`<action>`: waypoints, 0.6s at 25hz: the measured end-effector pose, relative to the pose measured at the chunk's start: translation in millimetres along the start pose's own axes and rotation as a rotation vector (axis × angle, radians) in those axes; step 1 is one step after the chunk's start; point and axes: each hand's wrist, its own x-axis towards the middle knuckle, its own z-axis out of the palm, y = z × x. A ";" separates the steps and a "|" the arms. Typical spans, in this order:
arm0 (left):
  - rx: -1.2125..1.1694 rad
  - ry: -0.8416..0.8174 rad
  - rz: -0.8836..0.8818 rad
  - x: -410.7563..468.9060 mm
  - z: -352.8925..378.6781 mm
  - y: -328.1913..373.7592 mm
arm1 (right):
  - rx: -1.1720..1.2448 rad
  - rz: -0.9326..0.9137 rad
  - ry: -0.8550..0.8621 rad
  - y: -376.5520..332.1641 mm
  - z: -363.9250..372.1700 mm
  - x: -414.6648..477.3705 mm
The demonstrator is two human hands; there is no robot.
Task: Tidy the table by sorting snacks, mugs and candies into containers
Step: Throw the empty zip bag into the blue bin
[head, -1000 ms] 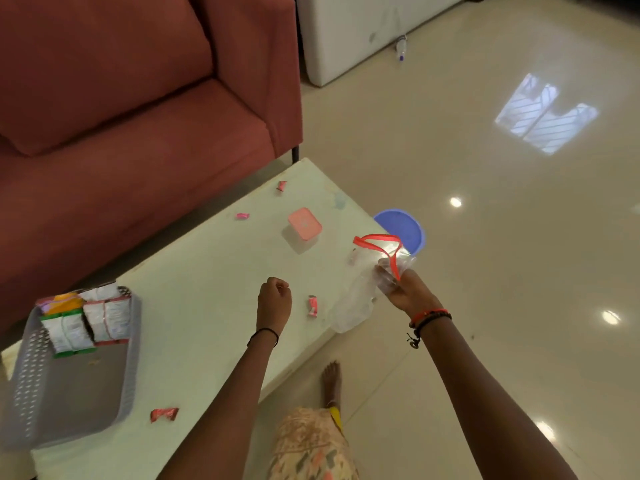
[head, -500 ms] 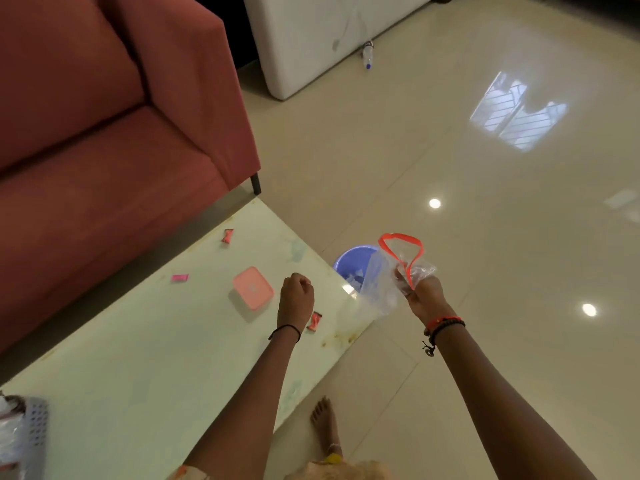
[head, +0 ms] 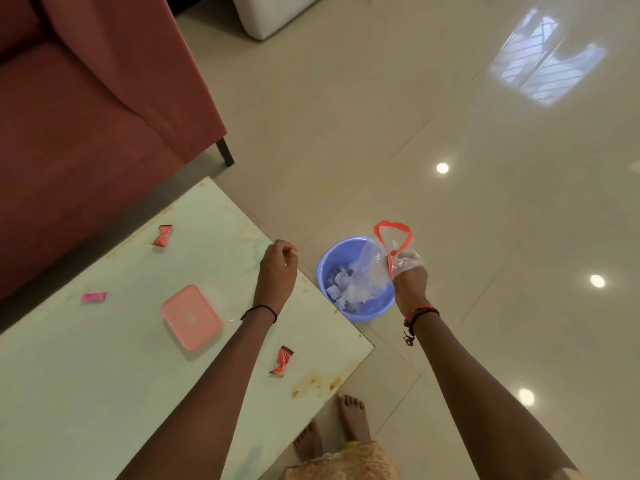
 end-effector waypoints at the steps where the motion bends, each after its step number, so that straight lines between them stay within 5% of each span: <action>1: -0.005 0.015 0.009 11.2 9.0 -5.5 | -0.002 -0.011 0.008 10.0 3.3 13.7; 3: -0.013 0.047 0.031 30.9 24.3 -12.9 | -0.090 -0.037 -0.005 29.4 9.0 39.0; 6: -0.023 0.064 0.054 51.6 39.8 -15.8 | -0.352 0.028 -0.243 51.3 23.5 55.3; 8: -0.028 0.071 0.070 61.8 48.2 -17.1 | -0.704 0.109 -0.349 75.6 28.0 66.2; 11: -0.033 0.077 0.085 70.8 55.9 -16.6 | -1.270 -0.044 -0.154 99.3 29.7 70.9; 13: -0.040 0.079 0.096 73.6 58.0 -15.0 | -1.222 -0.103 -0.139 94.6 37.2 62.0; 15: -0.043 0.092 0.102 75.6 57.3 -13.9 | -1.202 -0.133 -0.359 99.3 44.8 72.5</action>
